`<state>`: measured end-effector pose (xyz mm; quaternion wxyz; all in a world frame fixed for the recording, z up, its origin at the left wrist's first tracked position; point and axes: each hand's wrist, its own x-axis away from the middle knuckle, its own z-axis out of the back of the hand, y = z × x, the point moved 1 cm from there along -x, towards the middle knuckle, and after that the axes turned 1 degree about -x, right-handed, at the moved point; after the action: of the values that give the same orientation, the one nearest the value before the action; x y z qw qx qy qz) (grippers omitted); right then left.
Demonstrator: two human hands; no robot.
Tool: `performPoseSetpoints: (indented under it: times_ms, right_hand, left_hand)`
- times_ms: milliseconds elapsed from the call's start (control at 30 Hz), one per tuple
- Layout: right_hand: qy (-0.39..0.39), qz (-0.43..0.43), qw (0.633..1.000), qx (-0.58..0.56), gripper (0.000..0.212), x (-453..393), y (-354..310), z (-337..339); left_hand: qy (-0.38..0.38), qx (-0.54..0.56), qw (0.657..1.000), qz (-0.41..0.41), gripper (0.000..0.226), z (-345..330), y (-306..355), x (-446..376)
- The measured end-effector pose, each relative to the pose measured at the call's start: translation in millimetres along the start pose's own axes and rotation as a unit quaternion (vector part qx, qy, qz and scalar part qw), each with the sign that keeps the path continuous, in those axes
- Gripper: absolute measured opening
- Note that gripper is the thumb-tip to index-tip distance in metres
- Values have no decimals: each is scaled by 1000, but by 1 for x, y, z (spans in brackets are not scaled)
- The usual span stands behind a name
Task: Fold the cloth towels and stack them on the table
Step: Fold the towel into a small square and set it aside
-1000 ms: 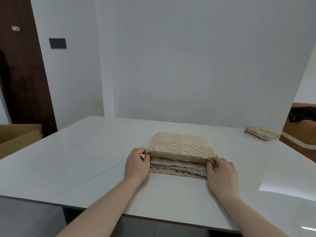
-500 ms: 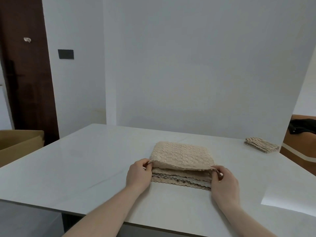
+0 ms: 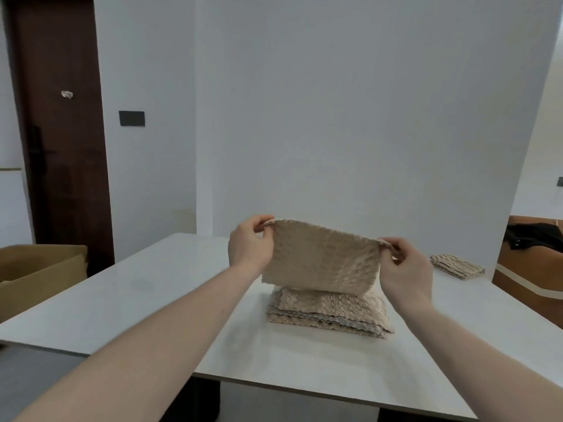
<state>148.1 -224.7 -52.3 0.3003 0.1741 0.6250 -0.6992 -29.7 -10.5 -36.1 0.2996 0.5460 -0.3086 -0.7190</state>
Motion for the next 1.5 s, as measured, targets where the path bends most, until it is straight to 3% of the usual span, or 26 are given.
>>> performPoseSetpoints:
  times_ms: [133,333,567,800,1033,1500]
  right_hand:
    - [7,42,999,-29,17,-5,-41,23]
    - [16,68,996,-56,13,8,-75,48]
    - [0,50,997,-53,7,21,-67,59]
    - [-47,-19,999,15,5,21,-22,53]
    - [-58,-76,993,62,9,18,21,23]
    - [-89,-64,991,79,14,9,54,-15]
  left_hand:
    - [26,14,998,-54,13,38,39,-7]
    - [-1,5,997,-74,19,83,66,7]
    - [-79,-31,996,-34,22,99,63,28]
    - [-196,-60,978,45,18,76,38,40]
    - [-184,-38,976,107,12,31,-2,38]
    - [-178,-88,974,105,14,-12,-54,28]
